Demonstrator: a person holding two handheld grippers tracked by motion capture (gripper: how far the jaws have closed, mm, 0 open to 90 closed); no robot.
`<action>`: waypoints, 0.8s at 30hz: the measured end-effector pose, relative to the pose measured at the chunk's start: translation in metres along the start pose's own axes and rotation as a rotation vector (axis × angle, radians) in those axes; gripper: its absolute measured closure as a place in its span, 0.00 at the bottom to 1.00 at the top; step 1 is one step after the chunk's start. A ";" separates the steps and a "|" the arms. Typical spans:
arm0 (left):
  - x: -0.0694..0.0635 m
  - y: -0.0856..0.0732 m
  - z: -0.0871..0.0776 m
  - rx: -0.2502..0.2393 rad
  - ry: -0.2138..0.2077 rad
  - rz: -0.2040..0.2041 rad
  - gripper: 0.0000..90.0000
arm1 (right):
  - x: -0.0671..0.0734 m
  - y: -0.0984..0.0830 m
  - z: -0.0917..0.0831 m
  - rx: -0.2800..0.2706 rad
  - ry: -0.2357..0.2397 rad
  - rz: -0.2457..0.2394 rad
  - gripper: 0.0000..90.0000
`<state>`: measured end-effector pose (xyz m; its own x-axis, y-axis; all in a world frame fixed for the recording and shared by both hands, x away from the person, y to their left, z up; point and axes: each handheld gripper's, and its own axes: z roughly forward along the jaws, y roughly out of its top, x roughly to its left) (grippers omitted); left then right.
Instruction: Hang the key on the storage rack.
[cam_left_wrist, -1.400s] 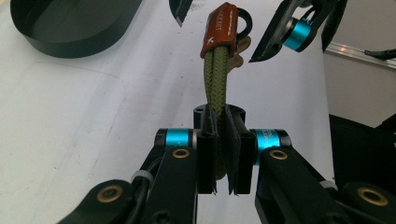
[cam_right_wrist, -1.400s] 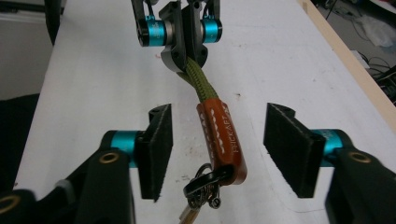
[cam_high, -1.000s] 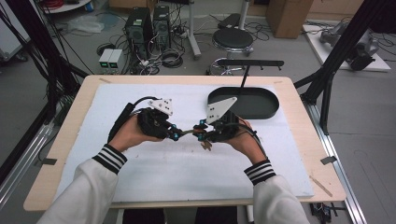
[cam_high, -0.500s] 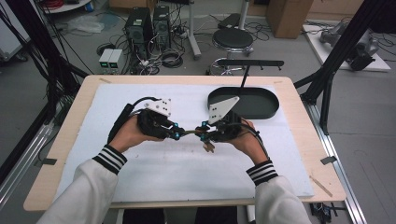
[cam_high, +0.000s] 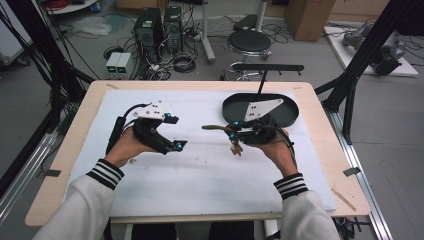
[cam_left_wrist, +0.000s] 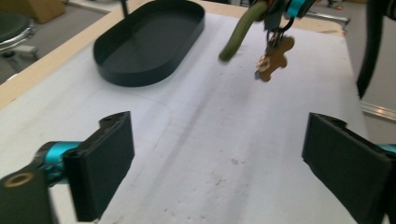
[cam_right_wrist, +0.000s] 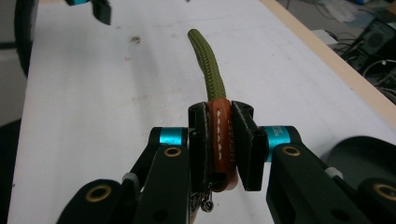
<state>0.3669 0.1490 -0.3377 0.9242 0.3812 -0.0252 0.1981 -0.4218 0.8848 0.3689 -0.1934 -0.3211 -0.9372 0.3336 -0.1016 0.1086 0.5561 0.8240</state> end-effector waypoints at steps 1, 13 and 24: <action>0.001 -0.003 -0.002 -0.014 0.008 -0.004 0.09 | -0.002 -0.002 -0.003 -0.007 -0.011 0.015 0.86; 0.003 -0.036 -0.026 -0.154 0.151 -0.004 0.02 | -0.022 -0.018 -0.035 -0.129 -0.155 0.151 0.86; -0.004 -0.076 -0.054 -0.248 0.224 -0.037 0.02 | -0.042 -0.037 -0.068 -0.224 -0.296 0.273 0.86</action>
<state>0.3304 0.2243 -0.3794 0.8176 0.5755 0.0187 0.1193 -0.2011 0.9723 0.3821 -0.2798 -0.3094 -0.7456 0.6664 0.0075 0.2332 0.2504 0.9396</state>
